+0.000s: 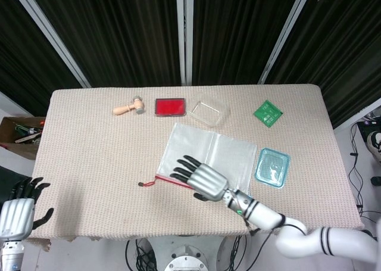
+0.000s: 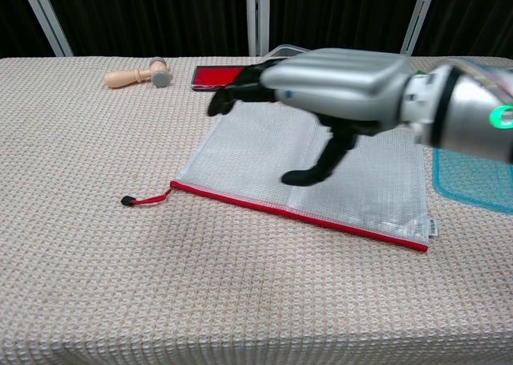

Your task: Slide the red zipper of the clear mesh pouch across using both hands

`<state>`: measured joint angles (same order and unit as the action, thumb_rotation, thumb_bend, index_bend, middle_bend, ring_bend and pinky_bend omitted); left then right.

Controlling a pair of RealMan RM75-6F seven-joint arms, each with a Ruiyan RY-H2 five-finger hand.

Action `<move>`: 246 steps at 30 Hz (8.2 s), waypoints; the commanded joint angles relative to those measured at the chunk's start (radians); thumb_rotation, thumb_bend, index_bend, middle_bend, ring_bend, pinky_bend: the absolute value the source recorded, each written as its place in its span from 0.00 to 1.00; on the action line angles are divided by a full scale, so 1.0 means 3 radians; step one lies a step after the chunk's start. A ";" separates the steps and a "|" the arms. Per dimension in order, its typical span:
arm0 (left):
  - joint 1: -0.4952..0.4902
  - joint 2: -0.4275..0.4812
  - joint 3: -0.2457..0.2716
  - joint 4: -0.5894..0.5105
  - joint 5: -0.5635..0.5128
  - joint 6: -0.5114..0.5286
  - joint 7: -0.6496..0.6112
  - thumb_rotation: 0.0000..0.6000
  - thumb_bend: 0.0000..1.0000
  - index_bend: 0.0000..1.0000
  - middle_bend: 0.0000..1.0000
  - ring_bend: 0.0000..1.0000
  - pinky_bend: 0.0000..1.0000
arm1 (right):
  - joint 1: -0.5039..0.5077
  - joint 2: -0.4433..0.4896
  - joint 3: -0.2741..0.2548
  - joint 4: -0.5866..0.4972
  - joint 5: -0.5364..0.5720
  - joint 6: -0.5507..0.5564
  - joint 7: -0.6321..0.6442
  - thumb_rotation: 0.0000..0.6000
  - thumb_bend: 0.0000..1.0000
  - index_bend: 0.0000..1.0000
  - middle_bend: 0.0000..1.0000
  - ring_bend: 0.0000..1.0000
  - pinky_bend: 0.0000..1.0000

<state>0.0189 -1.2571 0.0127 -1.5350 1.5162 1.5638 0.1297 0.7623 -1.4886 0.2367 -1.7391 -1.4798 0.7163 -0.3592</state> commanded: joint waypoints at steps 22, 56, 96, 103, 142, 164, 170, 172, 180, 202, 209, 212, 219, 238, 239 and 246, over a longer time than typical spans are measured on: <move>-0.0048 0.0000 -0.0045 0.0099 -0.0087 -0.0154 -0.0135 1.00 0.21 0.28 0.16 0.12 0.14 | 0.1328 -0.1700 0.0164 0.2124 0.0945 -0.0542 -0.0038 1.00 0.31 0.36 0.21 0.00 0.01; -0.0111 0.0009 -0.0048 0.0186 -0.0030 -0.0227 -0.0313 1.00 0.21 0.28 0.16 0.12 0.14 | 0.1319 -0.1914 -0.0083 0.2526 0.0315 0.0177 0.0396 1.00 0.47 0.71 0.31 0.00 0.00; -0.1895 -0.0873 -0.0012 0.1055 0.0864 -0.1151 -0.3198 1.00 0.22 0.31 0.13 0.11 0.14 | 0.1021 -0.1002 -0.0302 0.1476 -0.0803 0.1404 0.1036 1.00 0.52 0.94 0.30 0.00 0.00; -0.2007 -0.1055 -0.0052 0.1173 0.0848 -0.1027 -0.3258 1.00 0.23 0.30 0.13 0.11 0.14 | 0.1027 -0.1032 -0.0287 0.1505 -0.0790 0.1394 0.1078 1.00 0.52 0.94 0.30 0.00 0.00; -0.2136 -0.1339 0.0177 0.1487 0.0750 -0.0726 -0.4047 1.00 0.36 0.59 0.18 0.11 0.14 | 0.0966 -0.1049 -0.0323 0.1633 -0.0921 0.1613 0.1282 1.00 0.52 0.95 0.30 0.00 0.00; -0.2014 -0.1431 0.0270 0.1638 0.0651 -0.0596 -0.4975 1.00 0.45 0.66 0.21 0.11 0.14 | 0.0704 -0.1316 -0.0538 0.2062 -0.1151 0.2072 0.1250 1.00 0.52 0.96 0.29 0.00 0.00; -0.2012 -0.1422 0.0278 0.1642 0.0663 -0.0557 -0.5156 1.00 0.46 0.66 0.21 0.11 0.14 | 0.0683 -0.1346 -0.0548 0.2111 -0.1179 0.2109 0.1230 1.00 0.52 0.96 0.29 0.00 0.00; -0.2009 -0.1418 0.0277 0.1634 0.0661 -0.0542 -0.5226 1.00 0.46 0.66 0.21 0.11 0.14 | 0.0670 -0.1352 -0.0557 0.2126 -0.1181 0.2112 0.1216 1.00 0.52 0.96 0.29 0.00 0.00; -0.2007 -0.1409 0.0277 0.1654 0.0657 -0.0513 -0.5412 1.00 0.48 0.66 0.21 0.11 0.14 | 0.0636 -0.1364 -0.0584 0.2176 -0.1216 0.2155 0.1201 1.00 0.52 0.97 0.29 0.00 0.00; -0.1969 -0.1409 0.0101 0.1745 0.0408 -0.0639 -0.5602 1.00 0.49 0.67 0.21 0.10 0.14 | 0.0362 -0.1221 -0.0788 0.2074 -0.1297 0.2291 0.1112 1.00 0.52 0.98 0.29 0.00 0.00; -0.1954 -0.1396 0.0018 0.1803 0.0283 -0.0744 -0.5585 1.00 0.49 0.67 0.21 0.10 0.14 | 0.0214 -0.1162 -0.0919 0.2076 -0.1380 0.2421 0.1096 1.00 0.52 0.98 0.29 0.00 0.00; -0.1944 -0.1387 -0.0019 0.1815 0.0227 -0.0789 -0.5598 1.00 0.49 0.67 0.21 0.11 0.14 | 0.0130 -0.1120 -0.0980 0.2061 -0.1403 0.2477 0.1086 1.00 0.52 0.98 0.29 0.00 0.00; -0.1918 -0.1390 -0.0102 0.1888 0.0099 -0.0914 -0.5605 1.00 0.49 0.67 0.21 0.11 0.14 | -0.0086 -0.1013 -0.1132 0.2066 -0.1433 0.2570 0.1061 1.00 0.52 0.98 0.29 0.00 0.00; -0.1783 -0.1439 -0.0251 0.2028 -0.0096 -0.1088 -0.5486 1.00 0.50 0.67 0.21 0.10 0.14 | -0.0686 -0.0675 -0.1363 0.2035 -0.1372 0.2801 0.1071 1.00 0.52 0.98 0.29 0.00 0.00; -0.1777 -0.1439 -0.0256 0.2024 -0.0098 -0.1088 -0.5486 1.00 0.50 0.67 0.21 0.11 0.14 | -0.0706 -0.0665 -0.1366 0.2038 -0.1370 0.2805 0.1075 1.00 0.52 0.98 0.29 0.00 0.00; -0.1751 -0.1417 -0.0272 0.1976 -0.0069 -0.1066 -0.5443 1.00 0.50 0.67 0.21 0.10 0.14 | -0.0775 -0.0623 -0.1367 0.2061 -0.1397 0.2779 0.1102 1.00 0.52 0.98 0.29 0.00 0.00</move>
<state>-0.5071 -1.6832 -0.0682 -0.9410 1.4947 1.2433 -1.5042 0.5309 -1.6761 -0.1742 -1.1209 -1.8979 1.5498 -0.0298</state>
